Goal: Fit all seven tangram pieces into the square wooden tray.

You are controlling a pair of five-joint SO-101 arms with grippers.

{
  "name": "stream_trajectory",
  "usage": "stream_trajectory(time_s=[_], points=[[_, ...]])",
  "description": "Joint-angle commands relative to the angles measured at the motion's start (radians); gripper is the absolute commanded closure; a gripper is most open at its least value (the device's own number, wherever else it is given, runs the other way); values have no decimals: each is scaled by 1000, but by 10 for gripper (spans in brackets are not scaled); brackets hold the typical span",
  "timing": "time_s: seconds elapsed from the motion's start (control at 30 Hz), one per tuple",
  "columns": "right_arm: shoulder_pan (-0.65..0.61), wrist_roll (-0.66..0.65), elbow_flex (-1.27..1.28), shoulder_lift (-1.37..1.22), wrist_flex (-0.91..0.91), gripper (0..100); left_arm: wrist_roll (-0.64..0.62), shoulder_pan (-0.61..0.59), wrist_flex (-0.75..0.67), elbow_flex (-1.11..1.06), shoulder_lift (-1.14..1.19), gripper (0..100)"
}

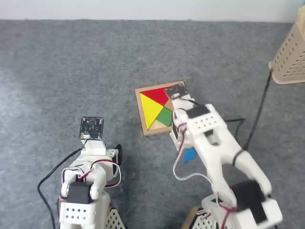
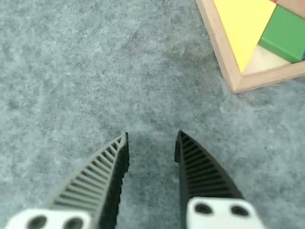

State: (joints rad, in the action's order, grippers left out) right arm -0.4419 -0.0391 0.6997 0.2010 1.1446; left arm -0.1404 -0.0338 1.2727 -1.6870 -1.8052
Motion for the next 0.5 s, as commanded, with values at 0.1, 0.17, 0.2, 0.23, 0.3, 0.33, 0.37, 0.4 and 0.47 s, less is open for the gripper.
stream_trajectory(time_s=[0.1,0.17,0.2,0.23,0.3,0.33,0.37,0.4,0.47], points=[[5,232,60,56,-74,761,-6,-3,-6,2,-20,848],[1,285,48,13,-85,749,-6,-3,-6,2,-20,848],[1,292,34,-10,-88,749,-6,-3,-6,2,-20,848],[4,293,26,-30,-88,749,-6,-3,-6,2,-20,848],[5,295,15,-67,-90,749,-6,-3,-6,2,-20,848],[4,295,15,-79,-91,749,-6,-3,-6,2,-20,848],[-4,295,15,-91,-91,749,-6,-3,-6,2,-20,848],[-8,295,14,-97,-87,750,-6,-3,-6,2,-20,848],[-27,295,14,-99,-85,760,-6,-3,-6,2,-20,848]])
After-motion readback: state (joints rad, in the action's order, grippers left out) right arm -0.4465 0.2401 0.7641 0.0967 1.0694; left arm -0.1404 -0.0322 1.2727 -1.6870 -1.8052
